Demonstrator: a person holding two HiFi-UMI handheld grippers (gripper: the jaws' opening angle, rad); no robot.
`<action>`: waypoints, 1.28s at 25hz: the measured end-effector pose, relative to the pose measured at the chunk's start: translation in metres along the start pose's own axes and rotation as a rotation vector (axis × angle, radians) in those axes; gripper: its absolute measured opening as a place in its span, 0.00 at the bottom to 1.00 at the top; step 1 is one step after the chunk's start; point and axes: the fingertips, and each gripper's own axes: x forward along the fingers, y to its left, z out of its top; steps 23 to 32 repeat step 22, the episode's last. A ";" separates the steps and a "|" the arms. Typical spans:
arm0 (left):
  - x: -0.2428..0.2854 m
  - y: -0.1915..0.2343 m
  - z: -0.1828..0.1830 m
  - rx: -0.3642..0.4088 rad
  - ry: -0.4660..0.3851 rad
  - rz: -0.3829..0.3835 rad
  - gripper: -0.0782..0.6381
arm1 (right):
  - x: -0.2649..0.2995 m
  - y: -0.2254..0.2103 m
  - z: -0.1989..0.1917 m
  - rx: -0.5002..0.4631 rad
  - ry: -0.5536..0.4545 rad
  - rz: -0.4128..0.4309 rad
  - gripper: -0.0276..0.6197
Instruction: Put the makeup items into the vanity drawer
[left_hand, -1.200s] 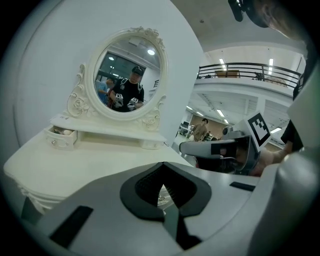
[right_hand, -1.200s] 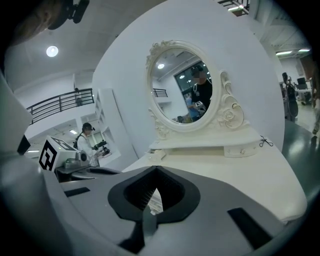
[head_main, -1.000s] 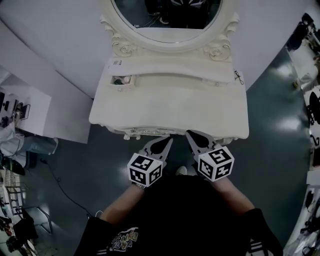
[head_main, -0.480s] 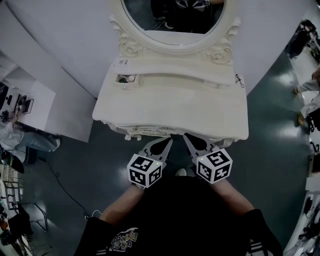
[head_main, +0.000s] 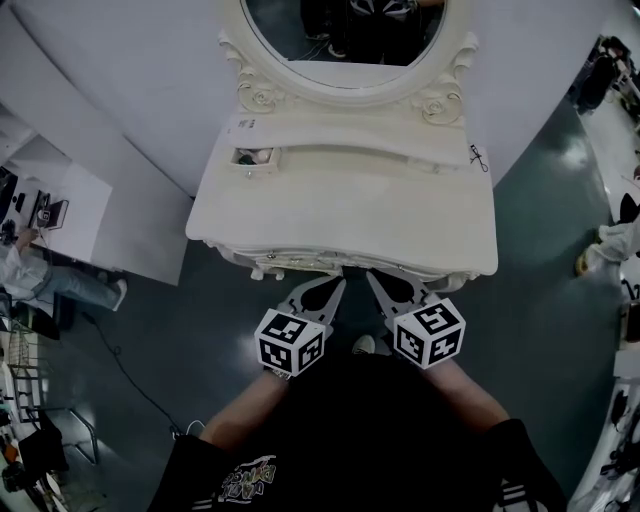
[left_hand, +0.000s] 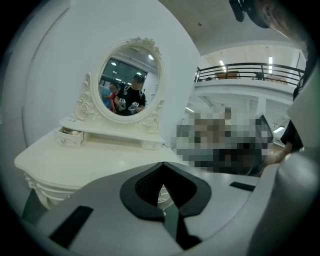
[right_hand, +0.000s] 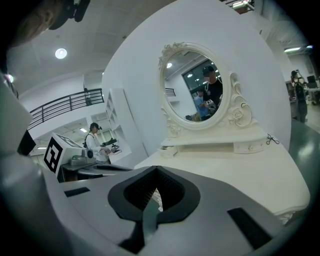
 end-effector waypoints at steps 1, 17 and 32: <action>0.000 0.000 -0.001 0.000 0.001 -0.001 0.11 | 0.000 0.000 -0.001 0.000 0.000 0.000 0.09; -0.014 0.010 -0.008 -0.020 -0.007 0.016 0.11 | 0.011 0.015 -0.009 -0.002 0.017 0.016 0.09; -0.020 0.014 -0.008 -0.018 -0.011 0.023 0.11 | 0.013 0.022 -0.010 -0.009 0.016 0.023 0.09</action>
